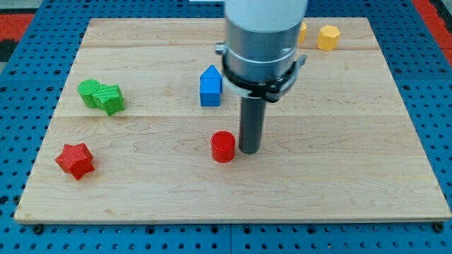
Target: Push the red circle into the red star
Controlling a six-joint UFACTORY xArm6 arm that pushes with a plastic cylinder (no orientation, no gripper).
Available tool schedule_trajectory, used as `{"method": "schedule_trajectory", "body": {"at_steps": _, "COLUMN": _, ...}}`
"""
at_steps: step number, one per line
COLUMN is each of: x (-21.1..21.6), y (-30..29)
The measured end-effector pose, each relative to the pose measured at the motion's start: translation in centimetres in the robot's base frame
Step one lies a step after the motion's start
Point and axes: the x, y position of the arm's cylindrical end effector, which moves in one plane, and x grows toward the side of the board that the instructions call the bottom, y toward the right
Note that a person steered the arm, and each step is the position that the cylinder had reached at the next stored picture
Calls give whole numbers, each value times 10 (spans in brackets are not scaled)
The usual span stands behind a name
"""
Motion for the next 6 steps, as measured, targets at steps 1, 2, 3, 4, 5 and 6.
{"method": "schedule_trajectory", "body": {"at_steps": 1, "x": -6, "y": -58}}
{"method": "schedule_trajectory", "body": {"at_steps": 2, "x": -8, "y": -156}}
{"method": "schedule_trajectory", "body": {"at_steps": 3, "x": -8, "y": -173}}
{"method": "schedule_trajectory", "body": {"at_steps": 4, "x": -20, "y": -137}}
{"method": "schedule_trajectory", "body": {"at_steps": 5, "x": -23, "y": -135}}
{"method": "schedule_trajectory", "body": {"at_steps": 6, "x": -23, "y": -131}}
